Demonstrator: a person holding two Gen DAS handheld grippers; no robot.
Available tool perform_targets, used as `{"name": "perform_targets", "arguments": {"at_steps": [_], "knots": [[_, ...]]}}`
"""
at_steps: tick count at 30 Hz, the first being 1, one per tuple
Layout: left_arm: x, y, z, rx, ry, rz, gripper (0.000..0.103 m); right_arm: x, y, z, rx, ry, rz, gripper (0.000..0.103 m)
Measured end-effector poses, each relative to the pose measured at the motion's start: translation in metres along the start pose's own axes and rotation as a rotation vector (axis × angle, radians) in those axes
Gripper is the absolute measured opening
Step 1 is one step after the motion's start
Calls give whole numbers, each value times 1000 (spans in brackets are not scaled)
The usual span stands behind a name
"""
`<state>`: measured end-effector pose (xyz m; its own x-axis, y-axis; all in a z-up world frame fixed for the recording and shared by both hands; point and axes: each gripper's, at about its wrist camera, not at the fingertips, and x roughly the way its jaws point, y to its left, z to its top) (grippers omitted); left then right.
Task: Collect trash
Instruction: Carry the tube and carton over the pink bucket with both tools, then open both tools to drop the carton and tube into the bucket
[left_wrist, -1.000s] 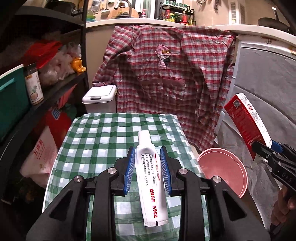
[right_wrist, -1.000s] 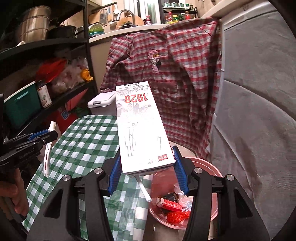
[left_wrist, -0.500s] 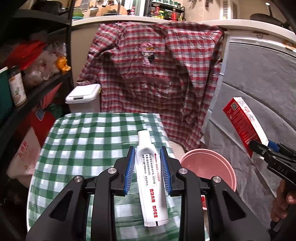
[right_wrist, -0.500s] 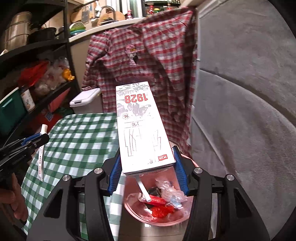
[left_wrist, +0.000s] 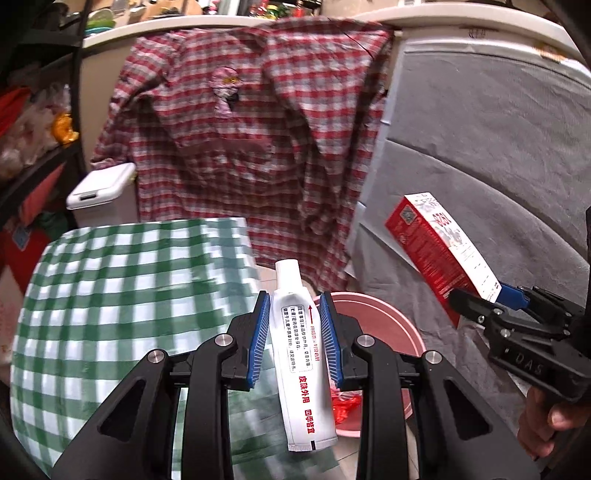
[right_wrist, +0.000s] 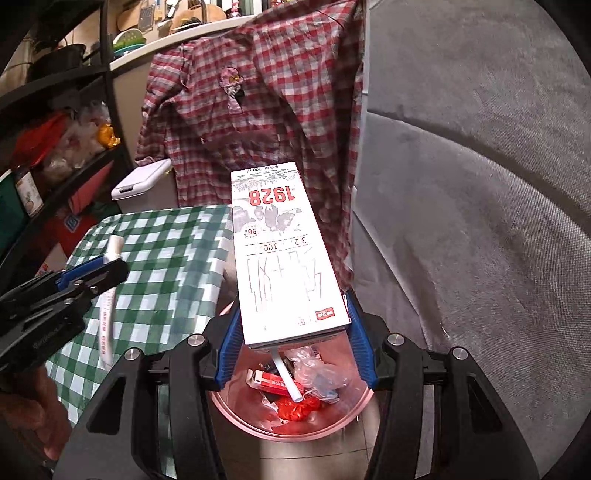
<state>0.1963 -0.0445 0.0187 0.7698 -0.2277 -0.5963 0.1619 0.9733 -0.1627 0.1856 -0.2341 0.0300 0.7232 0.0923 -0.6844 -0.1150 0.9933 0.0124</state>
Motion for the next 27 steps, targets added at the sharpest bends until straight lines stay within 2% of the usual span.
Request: {"name": "perform_targets", "arguments": {"at_steps": [6,7,9,12,19,27], "knots": [[29,-26,5,15,26,-40,28,9,-12,0,35,24,-12,53],[32,-29,6,7,28,-47,29,11,-13,0,36,27,-17,57],[34,-34,10,-5,27,-71,37,14,-14,1,41,34,-20,61],[31,-38,13,-2,11,-87,38,16,-17,1,47,35,-27,61],[10,-25,8,26,-1,-78,38,2,-19,3,72,-14,-5,61],[-48,-12,-3,30,-52,-48,38,-47,1,-3,35,-103,18,61]]}}
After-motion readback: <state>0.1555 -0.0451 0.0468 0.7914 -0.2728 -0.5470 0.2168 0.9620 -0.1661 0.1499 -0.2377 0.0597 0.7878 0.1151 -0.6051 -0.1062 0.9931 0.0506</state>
